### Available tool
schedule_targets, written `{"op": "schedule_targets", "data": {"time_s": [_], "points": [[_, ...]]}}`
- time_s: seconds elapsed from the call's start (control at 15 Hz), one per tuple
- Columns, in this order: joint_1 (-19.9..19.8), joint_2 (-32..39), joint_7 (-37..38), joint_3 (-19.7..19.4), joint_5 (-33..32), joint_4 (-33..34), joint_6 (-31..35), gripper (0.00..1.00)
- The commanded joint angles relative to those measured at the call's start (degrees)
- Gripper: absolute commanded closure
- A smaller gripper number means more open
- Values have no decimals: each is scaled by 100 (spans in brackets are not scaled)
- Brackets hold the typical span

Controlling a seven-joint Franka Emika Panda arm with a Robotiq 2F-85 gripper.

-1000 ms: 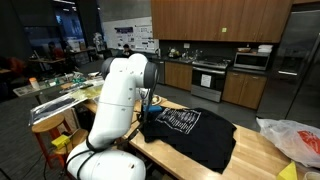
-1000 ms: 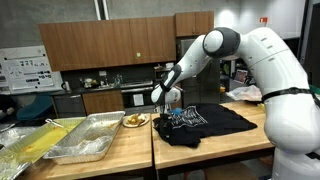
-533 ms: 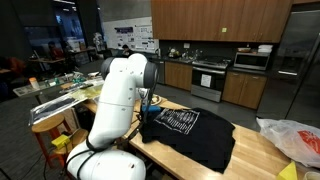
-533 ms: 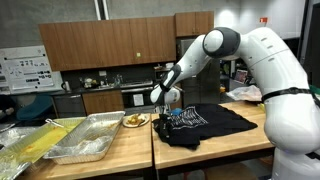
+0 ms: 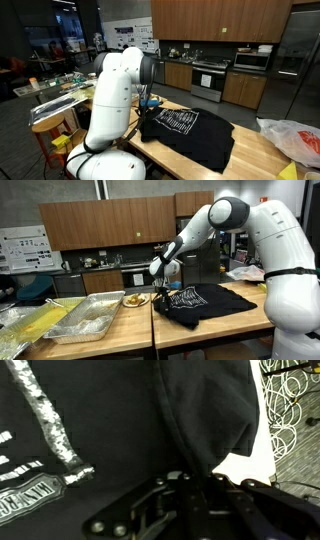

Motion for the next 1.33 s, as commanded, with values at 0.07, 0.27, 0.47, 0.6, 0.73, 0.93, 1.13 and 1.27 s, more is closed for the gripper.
{"op": "schedule_targets", "data": {"time_s": [0.07, 0.27, 0.47, 0.6, 0.73, 0.93, 1.13, 1.27], "points": [[-137, -827, 231, -3, 147, 28, -869, 97], [-234, -998, 322, -101, 266, 491, -1621, 97], [-342, -940, 428, -249, 332, 1124, -2387, 97], [-444, -749, 477, -375, 407, 1681, -2944, 97], [-554, -498, 535, -501, 517, 2272, -3494, 97], [-735, -49, 616, -660, 678, 3287, -4304, 97], [-916, 413, 689, -772, 815, 4222, -5038, 97], [-1053, 736, 701, -829, 888, 4865, -5535, 97]]}}
